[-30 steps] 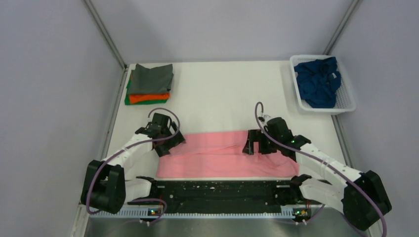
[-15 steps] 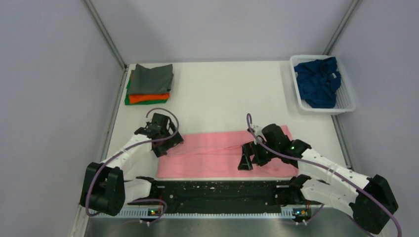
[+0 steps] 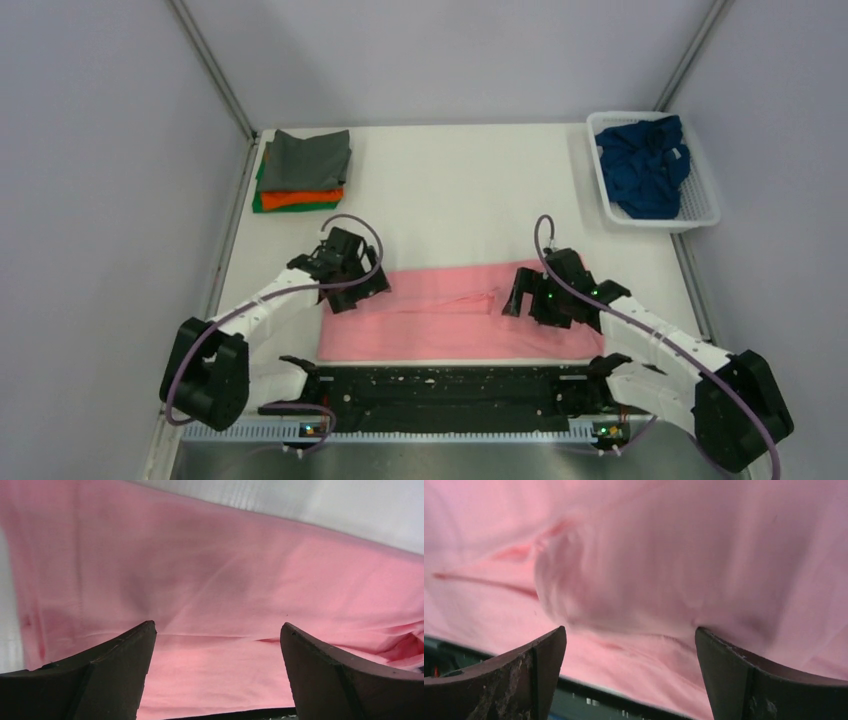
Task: Fold and stack the t-shirts
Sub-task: Rotate the tshirt 90 degrees
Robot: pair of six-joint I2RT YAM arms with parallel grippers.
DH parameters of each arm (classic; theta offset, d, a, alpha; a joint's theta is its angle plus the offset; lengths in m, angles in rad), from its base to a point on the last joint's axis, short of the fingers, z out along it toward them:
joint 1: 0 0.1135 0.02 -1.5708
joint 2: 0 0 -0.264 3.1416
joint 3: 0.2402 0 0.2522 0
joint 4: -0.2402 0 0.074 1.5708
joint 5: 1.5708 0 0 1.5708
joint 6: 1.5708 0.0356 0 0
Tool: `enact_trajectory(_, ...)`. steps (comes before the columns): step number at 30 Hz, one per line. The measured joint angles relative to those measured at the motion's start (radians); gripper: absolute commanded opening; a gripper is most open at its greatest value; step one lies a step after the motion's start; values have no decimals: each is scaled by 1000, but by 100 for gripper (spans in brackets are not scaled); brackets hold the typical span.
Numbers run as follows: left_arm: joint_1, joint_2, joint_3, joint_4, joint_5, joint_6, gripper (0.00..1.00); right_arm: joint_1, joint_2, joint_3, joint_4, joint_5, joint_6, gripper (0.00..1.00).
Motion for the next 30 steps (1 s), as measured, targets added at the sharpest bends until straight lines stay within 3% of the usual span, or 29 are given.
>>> enact_trajectory(7,-64,119,18,43,24,-18,98,-103,225,87,164,21,-3,99)
enact_trajectory(17,-293,145,41,81,2,-193,98,-190,777,575,324,131,-192,99)
enact_trajectory(21,-396,195,66,130,-3,-268,98,-193,995,838,358,57,-312,99)
enact_trajectory(30,-512,513,380,156,37,-283,97,-186,1428,1448,358,-243,-449,99)
